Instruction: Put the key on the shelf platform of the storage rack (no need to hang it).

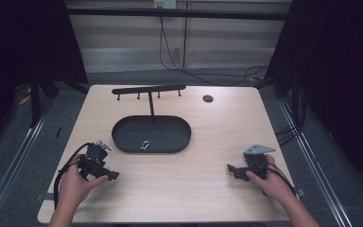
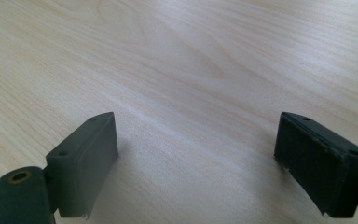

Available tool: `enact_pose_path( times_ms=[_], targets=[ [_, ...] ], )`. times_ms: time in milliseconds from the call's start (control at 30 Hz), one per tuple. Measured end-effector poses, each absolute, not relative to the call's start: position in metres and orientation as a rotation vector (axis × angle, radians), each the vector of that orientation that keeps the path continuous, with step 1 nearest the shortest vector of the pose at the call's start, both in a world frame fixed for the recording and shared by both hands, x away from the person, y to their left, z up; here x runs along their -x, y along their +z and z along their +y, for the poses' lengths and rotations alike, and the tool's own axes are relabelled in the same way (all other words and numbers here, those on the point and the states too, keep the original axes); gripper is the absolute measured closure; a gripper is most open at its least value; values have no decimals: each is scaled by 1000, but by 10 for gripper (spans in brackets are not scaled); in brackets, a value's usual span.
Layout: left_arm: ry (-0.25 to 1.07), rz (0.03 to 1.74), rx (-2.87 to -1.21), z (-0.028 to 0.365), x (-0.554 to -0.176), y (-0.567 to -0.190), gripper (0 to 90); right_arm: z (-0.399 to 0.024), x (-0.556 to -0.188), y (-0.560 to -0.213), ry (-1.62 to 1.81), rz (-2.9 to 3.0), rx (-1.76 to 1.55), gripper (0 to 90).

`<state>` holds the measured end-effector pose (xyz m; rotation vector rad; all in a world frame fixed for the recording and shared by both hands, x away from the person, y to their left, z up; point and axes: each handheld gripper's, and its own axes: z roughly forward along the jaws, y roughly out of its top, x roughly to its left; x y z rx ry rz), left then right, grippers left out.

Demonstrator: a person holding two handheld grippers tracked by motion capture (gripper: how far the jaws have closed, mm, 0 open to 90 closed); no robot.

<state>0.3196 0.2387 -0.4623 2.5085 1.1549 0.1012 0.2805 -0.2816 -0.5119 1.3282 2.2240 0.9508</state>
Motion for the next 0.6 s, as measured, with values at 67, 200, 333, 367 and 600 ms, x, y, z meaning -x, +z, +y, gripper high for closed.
enact_pose_path(
  times_ms=[67,200,333,367,600],
  targets=[
    [99,1151,-2514,239,-319,-464,261,-282,-281,-512,951,2224,-1328,126],
    [112,1147,-2524,237,-317,-465,261,-282,-281,-512,951,2224,-1328,126],
    [114,1146,-2532,236,-316,-467,262,-282,-281,-512,951,2224,-1328,126],
    [111,1146,-2531,236,-315,-468,262,-282,-281,-512,951,2224,-1328,126],
    [122,1134,-2535,234,-314,-468,264,-282,-281,-512,951,2224,-1328,126]
  ],
)
